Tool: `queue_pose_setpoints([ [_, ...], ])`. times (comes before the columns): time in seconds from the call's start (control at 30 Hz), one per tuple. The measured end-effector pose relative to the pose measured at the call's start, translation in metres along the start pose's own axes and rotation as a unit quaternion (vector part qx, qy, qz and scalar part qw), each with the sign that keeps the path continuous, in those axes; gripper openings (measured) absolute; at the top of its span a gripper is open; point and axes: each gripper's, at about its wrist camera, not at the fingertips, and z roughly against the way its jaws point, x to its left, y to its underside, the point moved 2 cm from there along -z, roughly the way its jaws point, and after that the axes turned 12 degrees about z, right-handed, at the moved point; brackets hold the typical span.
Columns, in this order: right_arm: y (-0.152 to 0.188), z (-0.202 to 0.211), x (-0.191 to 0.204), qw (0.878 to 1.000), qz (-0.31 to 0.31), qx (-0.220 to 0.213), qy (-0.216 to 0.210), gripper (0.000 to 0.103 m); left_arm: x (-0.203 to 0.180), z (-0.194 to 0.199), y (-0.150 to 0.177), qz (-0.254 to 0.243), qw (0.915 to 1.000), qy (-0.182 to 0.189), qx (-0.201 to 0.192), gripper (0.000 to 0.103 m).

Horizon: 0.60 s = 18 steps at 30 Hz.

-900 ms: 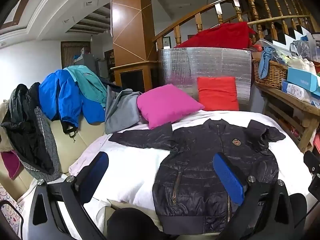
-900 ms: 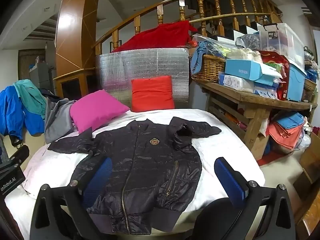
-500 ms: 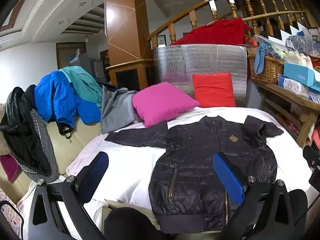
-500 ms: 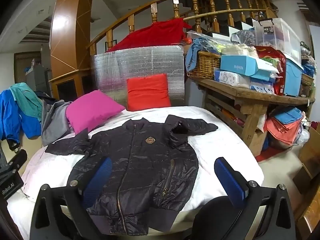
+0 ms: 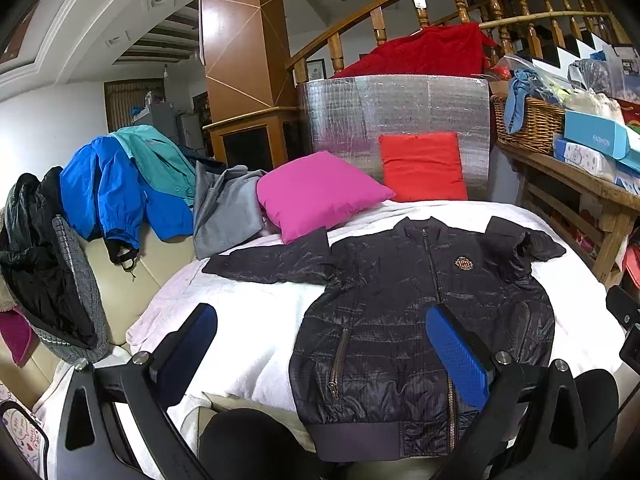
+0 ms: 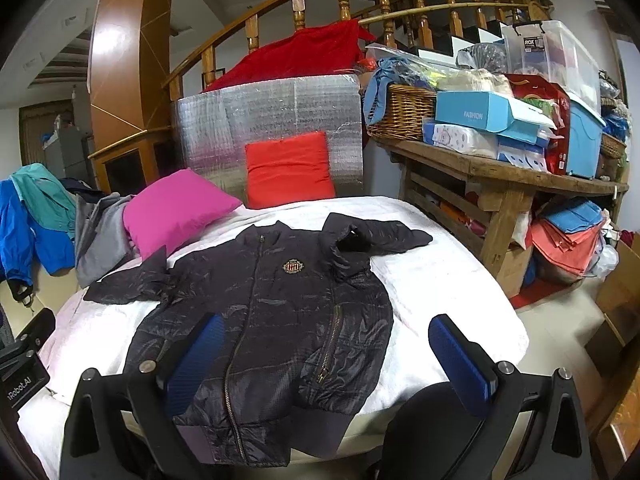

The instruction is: Fold large clothes

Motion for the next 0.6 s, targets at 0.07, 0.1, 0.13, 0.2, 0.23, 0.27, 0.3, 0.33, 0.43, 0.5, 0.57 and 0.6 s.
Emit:
queue_pose_setpoints([
  [0.07, 0.0004, -0.0002, -0.0006, 1.000, -0.001, 0.001, 0.000, 0.103, -0.0008, -0.0003, 0.0005, -0.001, 1.0000, -0.001, 0.000, 0.103],
  [0.1, 0.0006, -0.0003, -0.0010, 1.000, -0.002, 0.001, 0.000, 0.103, 0.0003, -0.0001, 0.0003, 0.000, 1.0000, 0.000, 0.001, 0.103],
  [0.13, 0.0009, -0.0004, -0.0011, 1.000, -0.002, 0.001, 0.000, 0.103, 0.0001, 0.0000, 0.0005, 0.000, 1.0000, 0.000, 0.001, 0.103],
  [0.2, 0.0009, -0.0004, -0.0006, 1.000, -0.001, 0.002, 0.001, 0.103, -0.0008, -0.0001, 0.0007, 0.000, 1.0000, -0.001, 0.000, 0.103],
  [0.23, 0.0009, -0.0007, -0.0005, 1.000, -0.001, 0.002, 0.001, 0.103, -0.0007, -0.0002, 0.0010, 0.000, 1.0000, -0.001, 0.000, 0.103],
  [0.27, 0.0010, -0.0010, -0.0003, 1.000, -0.001, 0.003, 0.001, 0.103, -0.0009, -0.0002, 0.0011, 0.000, 1.0000, -0.001, 0.001, 0.103],
  [0.3, 0.0012, -0.0016, 0.0001, 1.000, 0.000, 0.004, 0.001, 0.103, -0.0011, -0.0002, 0.0012, 0.000, 1.0000, -0.001, 0.001, 0.103],
  [0.33, 0.0011, -0.0023, -0.0001, 1.000, 0.000, 0.005, 0.001, 0.103, -0.0010, -0.0004, 0.0014, 0.000, 1.0000, -0.002, 0.001, 0.103],
  [0.43, 0.0015, -0.0039, 0.0004, 1.000, 0.000, 0.008, -0.001, 0.103, 0.0001, -0.0012, 0.0019, 0.001, 1.0000, -0.001, 0.004, 0.103],
  [0.5, 0.0015, -0.0041, 0.0000, 1.000, 0.001, 0.009, -0.001, 0.103, 0.0001, -0.0019, 0.0023, 0.000, 1.0000, -0.002, 0.005, 0.103],
  [0.57, 0.0014, -0.0045, 0.0000, 1.000, 0.001, 0.010, -0.002, 0.103, 0.0002, -0.0023, 0.0024, 0.000, 1.0000, -0.002, 0.006, 0.103],
  [0.6, 0.0018, -0.0044, 0.0003, 1.000, 0.001, 0.010, -0.002, 0.103, 0.0001, -0.0023, 0.0024, 0.000, 1.0000, -0.002, 0.006, 0.103],
])
